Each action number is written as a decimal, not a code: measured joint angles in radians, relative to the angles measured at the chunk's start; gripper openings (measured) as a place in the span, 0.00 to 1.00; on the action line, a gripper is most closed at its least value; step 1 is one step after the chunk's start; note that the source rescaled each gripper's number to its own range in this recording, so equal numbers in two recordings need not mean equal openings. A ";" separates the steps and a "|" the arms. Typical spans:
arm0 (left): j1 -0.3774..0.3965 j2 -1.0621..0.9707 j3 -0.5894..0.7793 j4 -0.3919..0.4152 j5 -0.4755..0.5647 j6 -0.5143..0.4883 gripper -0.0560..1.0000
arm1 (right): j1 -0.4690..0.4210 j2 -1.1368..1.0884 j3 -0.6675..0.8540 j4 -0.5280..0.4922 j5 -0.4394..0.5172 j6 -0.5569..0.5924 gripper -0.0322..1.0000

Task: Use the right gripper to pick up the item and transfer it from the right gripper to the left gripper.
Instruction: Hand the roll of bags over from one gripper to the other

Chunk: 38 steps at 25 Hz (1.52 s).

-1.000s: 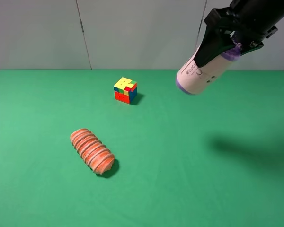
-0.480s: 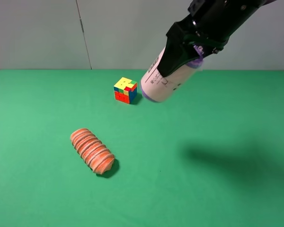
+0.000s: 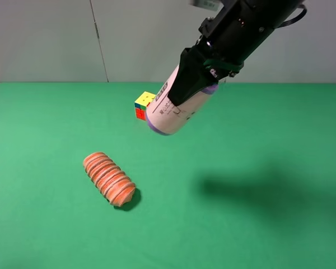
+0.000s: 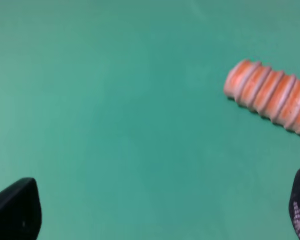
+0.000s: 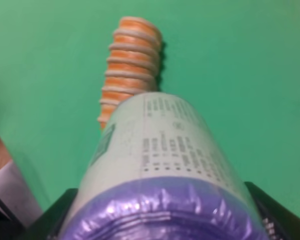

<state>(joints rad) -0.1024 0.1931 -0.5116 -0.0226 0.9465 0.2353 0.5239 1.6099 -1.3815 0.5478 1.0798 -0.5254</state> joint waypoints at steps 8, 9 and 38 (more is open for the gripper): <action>-0.001 0.226 0.000 -0.203 -0.198 0.256 0.98 | 0.000 0.035 0.000 0.084 -0.002 -0.074 0.03; -0.007 0.257 0.000 -0.234 -0.226 0.301 0.98 | 0.000 0.035 0.000 0.098 -0.002 -0.082 0.03; -0.545 0.988 -0.171 -0.365 -0.647 0.621 0.98 | 0.000 0.035 0.000 0.223 0.029 -0.130 0.03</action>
<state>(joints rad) -0.6474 1.1816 -0.6827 -0.3880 0.2997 0.8566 0.5239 1.6450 -1.3815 0.7710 1.1092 -0.6556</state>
